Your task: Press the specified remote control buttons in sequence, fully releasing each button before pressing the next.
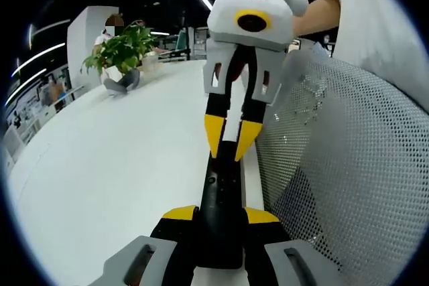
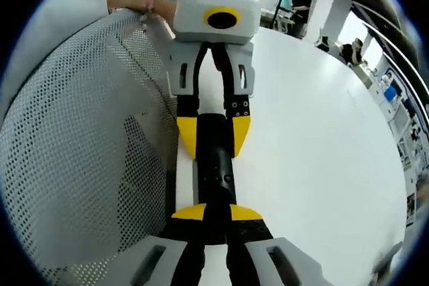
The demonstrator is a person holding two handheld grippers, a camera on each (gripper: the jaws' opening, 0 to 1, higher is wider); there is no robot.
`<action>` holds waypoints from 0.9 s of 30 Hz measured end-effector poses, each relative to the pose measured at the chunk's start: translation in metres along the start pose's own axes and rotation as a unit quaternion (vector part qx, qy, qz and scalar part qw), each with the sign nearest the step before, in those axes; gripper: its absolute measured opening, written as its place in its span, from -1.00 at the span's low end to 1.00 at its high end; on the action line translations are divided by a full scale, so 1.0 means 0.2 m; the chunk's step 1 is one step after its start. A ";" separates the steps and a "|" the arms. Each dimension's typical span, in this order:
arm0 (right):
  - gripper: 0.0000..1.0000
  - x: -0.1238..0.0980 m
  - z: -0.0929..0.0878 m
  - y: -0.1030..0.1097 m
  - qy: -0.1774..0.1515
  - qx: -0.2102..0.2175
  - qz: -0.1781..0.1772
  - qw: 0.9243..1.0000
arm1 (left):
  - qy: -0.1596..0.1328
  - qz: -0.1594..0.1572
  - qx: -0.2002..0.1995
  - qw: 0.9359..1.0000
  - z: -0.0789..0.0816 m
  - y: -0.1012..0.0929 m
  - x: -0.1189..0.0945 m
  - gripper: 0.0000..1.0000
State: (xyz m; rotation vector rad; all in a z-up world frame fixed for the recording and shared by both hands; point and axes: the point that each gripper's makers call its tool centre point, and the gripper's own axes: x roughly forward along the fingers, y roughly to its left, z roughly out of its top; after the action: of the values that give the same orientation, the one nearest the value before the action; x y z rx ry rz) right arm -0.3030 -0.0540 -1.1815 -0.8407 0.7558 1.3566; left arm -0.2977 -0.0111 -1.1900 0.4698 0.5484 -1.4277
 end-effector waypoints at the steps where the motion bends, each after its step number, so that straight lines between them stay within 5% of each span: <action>1: -0.87 0.00 0.00 0.00 -0.001 -0.004 -0.001 1.000 | 0.000 0.000 0.000 1.000 0.00 0.00 0.00 -0.51; 4: -0.91 -0.01 -0.01 0.01 0.007 -0.016 -0.002 1.000 | -0.001 0.001 0.000 1.000 0.00 0.00 0.00 -0.51; 14: -0.95 0.00 -0.01 -0.01 0.014 0.048 0.011 0.999 | -0.002 0.000 0.000 1.000 0.00 0.00 0.00 -0.51; 17: -0.95 0.00 0.00 -0.01 0.027 0.026 0.012 0.999 | -0.002 0.001 -0.001 1.000 0.00 0.00 0.00 -0.51; 23: -0.99 -0.01 -0.01 -0.02 -0.010 0.059 -0.009 0.998 | -0.002 0.001 -0.001 1.000 0.00 0.00 0.00 -0.51; 27: -0.96 -0.01 0.00 0.00 -0.007 0.045 -0.022 0.999 | -0.003 0.002 -0.001 1.000 0.00 0.00 0.00 -0.50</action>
State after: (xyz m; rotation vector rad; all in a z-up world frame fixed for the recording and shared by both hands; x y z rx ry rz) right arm -0.3037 -0.0556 -1.1800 -0.7730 0.7773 1.2789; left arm -0.2968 -0.0113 -1.1897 0.4647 0.5445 -1.4238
